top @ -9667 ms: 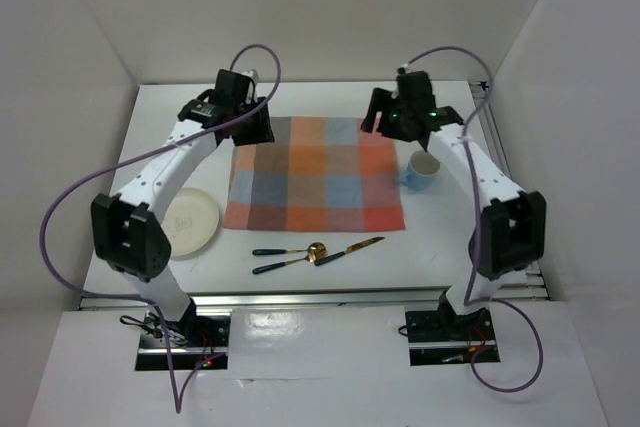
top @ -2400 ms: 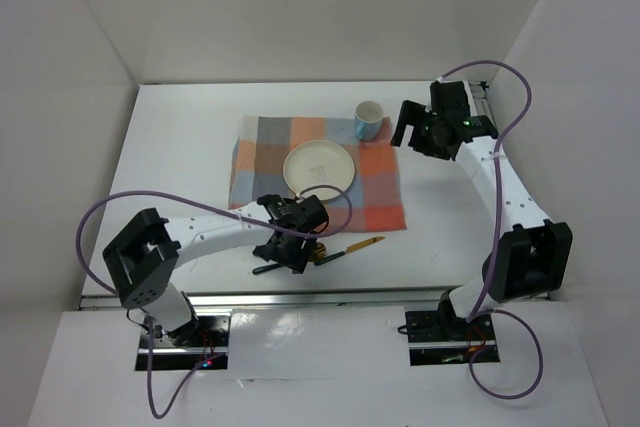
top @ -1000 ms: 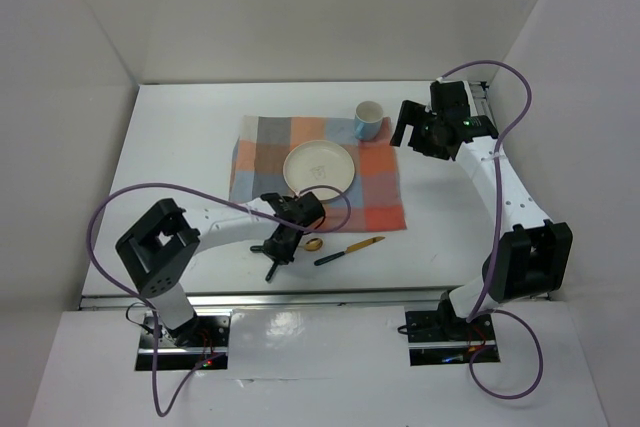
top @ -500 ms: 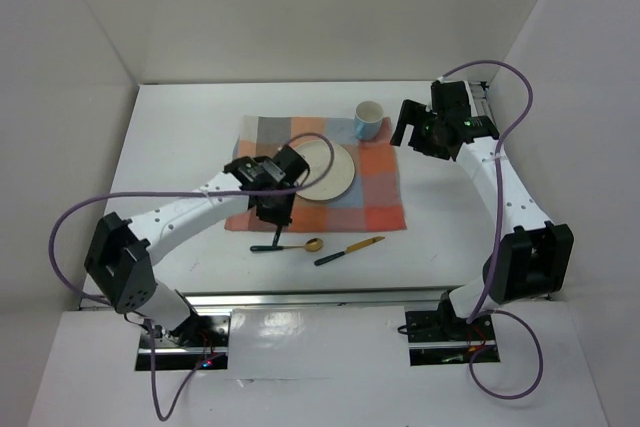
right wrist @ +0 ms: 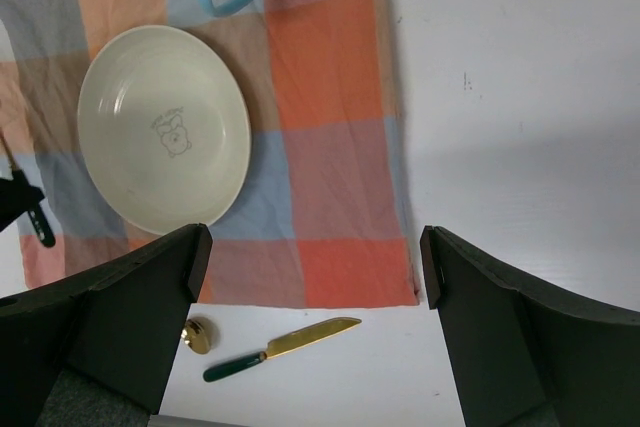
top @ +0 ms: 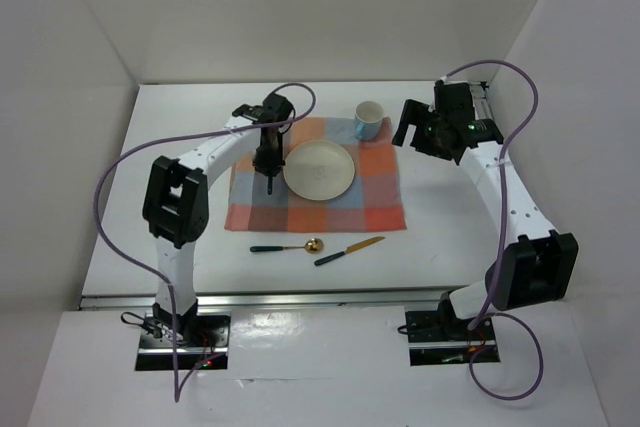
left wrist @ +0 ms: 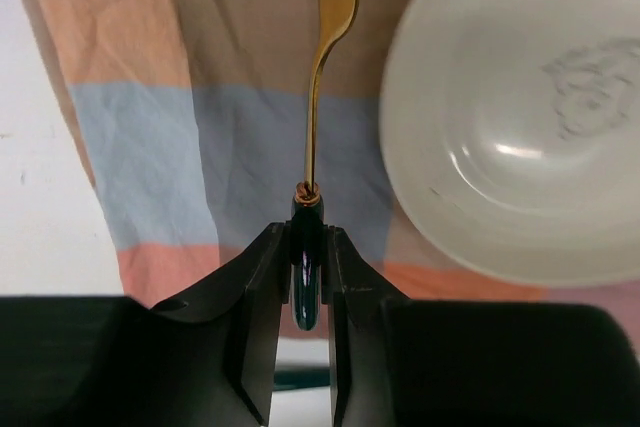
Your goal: Set the dinner table for one person
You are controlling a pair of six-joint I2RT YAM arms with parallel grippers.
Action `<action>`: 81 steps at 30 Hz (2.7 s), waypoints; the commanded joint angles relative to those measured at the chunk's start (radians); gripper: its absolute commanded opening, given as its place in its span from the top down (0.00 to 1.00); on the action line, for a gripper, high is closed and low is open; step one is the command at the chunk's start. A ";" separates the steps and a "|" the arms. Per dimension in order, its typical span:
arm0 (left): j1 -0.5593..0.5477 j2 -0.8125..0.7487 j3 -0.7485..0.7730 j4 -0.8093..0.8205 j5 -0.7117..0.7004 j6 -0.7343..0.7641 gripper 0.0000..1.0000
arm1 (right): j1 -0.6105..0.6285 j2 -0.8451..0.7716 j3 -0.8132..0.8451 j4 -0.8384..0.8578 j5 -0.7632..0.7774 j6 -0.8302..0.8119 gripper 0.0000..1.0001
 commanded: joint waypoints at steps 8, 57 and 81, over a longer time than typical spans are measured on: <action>0.053 0.100 0.011 -0.017 -0.022 0.054 1.00 | 0.008 -0.046 -0.015 0.020 0.026 -0.005 0.00; 0.309 -0.640 0.048 -0.181 -0.043 0.094 0.21 | 0.891 0.578 0.250 -0.092 0.017 1.127 0.22; 0.289 -0.699 -0.092 -0.103 0.089 0.115 0.21 | 0.896 0.784 0.368 -0.214 0.022 1.437 0.30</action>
